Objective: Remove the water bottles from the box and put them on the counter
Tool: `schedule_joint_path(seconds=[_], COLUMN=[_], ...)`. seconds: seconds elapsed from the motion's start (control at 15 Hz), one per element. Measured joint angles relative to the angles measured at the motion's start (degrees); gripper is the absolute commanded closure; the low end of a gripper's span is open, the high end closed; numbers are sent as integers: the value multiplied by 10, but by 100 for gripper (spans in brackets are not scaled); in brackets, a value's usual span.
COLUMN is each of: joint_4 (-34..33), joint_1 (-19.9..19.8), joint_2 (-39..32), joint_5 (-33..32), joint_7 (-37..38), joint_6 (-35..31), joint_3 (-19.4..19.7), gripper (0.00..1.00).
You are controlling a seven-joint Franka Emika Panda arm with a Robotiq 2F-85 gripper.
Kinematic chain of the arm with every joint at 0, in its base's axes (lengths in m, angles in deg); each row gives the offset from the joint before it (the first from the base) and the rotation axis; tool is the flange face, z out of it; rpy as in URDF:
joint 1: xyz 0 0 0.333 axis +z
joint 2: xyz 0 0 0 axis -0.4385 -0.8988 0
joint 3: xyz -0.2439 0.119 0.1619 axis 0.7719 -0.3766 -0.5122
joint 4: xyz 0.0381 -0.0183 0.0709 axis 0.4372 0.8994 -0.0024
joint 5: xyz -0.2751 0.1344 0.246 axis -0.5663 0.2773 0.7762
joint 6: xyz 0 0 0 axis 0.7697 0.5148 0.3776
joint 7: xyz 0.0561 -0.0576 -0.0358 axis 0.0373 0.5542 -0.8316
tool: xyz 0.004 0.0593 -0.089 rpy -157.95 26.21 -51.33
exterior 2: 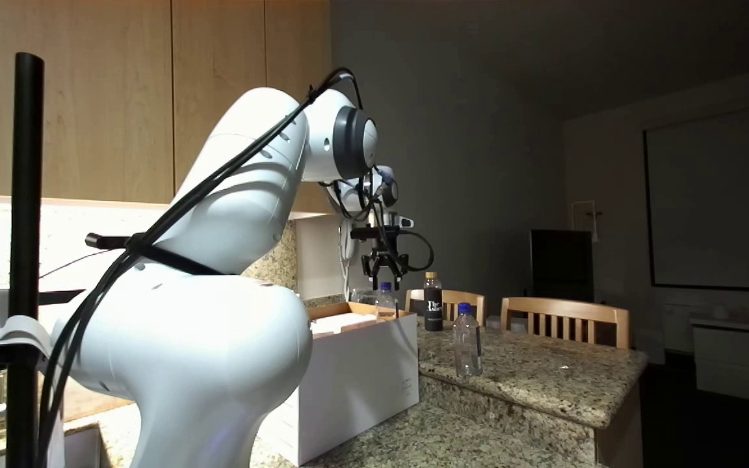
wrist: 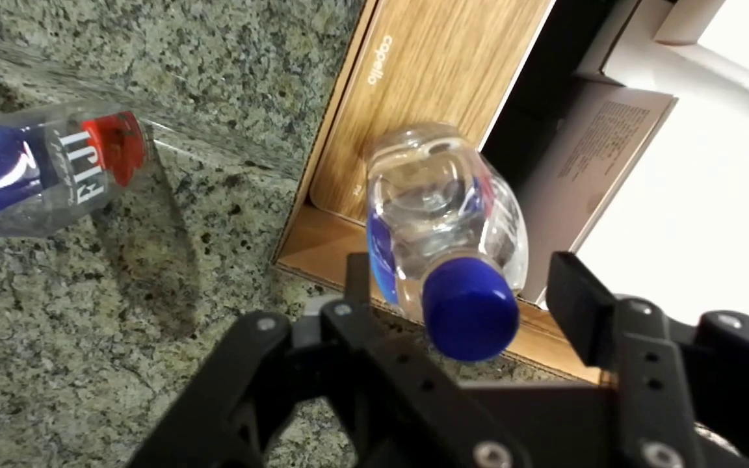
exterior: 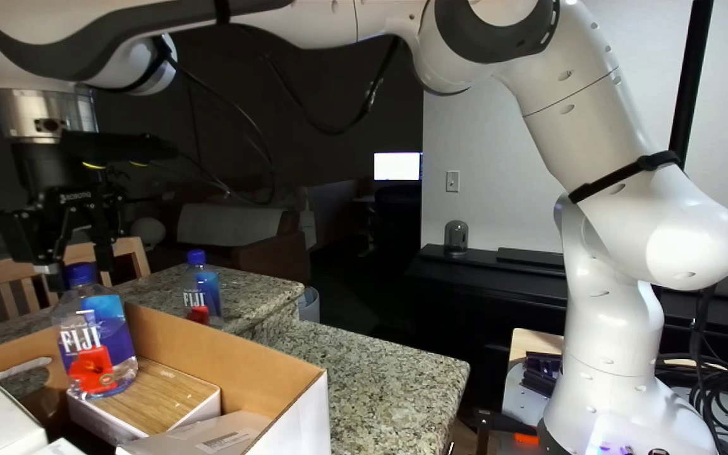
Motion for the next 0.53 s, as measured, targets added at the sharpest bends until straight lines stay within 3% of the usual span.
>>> schedule_joint_path(seconds=[0.27, 0.53], joint_4=[0, 0], joint_1=[3, 6], joint_2=[-1, -1], joint_5=[-5, -12], joint_7=[0, 0], joint_6=[-23, -30], joint_3=[0, 0], gripper=[87, 84])
